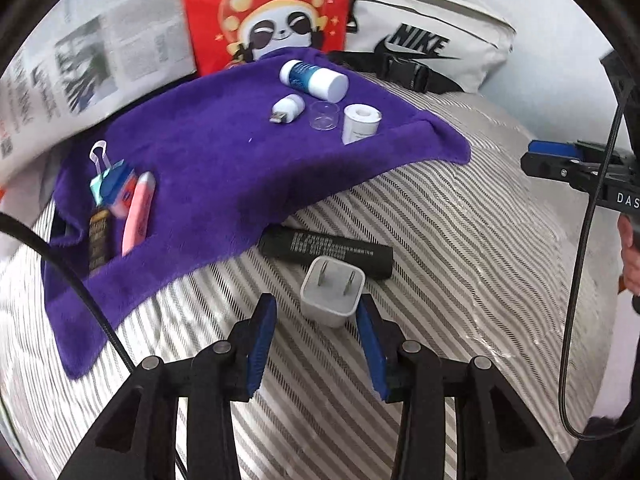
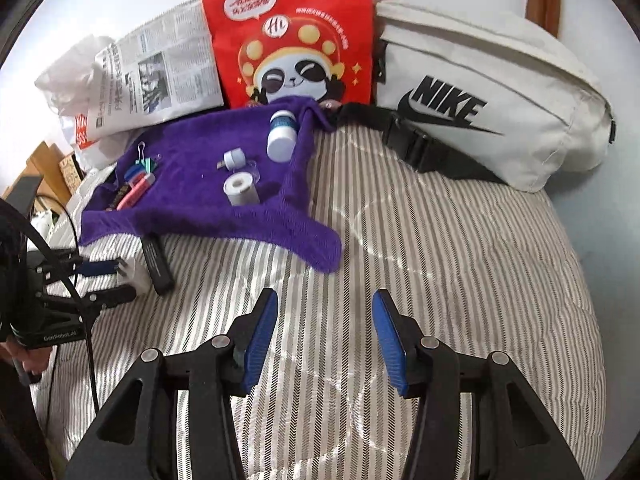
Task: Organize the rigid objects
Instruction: 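Move the left tool to the white charger plug while the right tool moves to the black power bank, then grasp the white charger plug with the left tool while the right tool grasps the black power bank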
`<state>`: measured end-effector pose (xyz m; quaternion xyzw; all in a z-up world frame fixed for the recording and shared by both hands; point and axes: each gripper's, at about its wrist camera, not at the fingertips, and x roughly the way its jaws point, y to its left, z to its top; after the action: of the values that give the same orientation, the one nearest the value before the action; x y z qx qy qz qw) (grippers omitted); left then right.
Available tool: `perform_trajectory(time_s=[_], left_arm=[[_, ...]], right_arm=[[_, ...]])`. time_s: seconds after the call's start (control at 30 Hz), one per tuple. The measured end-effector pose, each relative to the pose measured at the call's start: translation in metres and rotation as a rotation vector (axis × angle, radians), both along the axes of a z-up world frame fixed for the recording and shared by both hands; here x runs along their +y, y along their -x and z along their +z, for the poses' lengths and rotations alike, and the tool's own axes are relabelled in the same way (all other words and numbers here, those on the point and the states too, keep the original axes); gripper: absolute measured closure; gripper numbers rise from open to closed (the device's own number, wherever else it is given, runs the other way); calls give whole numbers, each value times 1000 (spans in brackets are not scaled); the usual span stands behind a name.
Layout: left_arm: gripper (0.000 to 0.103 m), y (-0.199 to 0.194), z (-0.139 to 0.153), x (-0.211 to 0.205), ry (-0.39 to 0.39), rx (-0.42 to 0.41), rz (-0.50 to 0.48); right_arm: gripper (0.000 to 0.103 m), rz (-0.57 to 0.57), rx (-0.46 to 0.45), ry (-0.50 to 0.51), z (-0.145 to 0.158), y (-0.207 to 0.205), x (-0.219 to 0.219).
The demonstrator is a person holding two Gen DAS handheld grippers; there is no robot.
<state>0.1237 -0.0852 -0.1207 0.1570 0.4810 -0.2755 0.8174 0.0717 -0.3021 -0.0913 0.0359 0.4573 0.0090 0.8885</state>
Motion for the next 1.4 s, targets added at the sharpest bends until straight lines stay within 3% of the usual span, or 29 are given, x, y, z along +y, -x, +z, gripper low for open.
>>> perform_trajectory(time_s=[0.17, 0.2, 0.27, 0.4, 0.93, 1.17, 1.4], left_arm=[[64, -6, -6, -17, -59, -20, -39], [64, -6, -5, -19, -52, -24, -39], [75, -7, -6, -20, -30, -9, -39], [75, -7, -3, -11, 6, 10, 21], [75, 25, -6, 120, -58, -2, 339], [75, 30, -6, 129, -56, -5, 346], [75, 29, -9, 129, -41, 6, 331]], right_arm=[[54, 19, 16, -7, -7, -4, 6], [54, 22, 18, -6, -8, -5, 7], [54, 31, 24, -6, -11, -5, 10], [54, 48, 35, -11, -15, -7, 18], [54, 295, 44, -65, -28, -41, 107], [54, 399, 46, -30, -40, -59, 145], [74, 461, 10, 77, -48, -60, 163]])
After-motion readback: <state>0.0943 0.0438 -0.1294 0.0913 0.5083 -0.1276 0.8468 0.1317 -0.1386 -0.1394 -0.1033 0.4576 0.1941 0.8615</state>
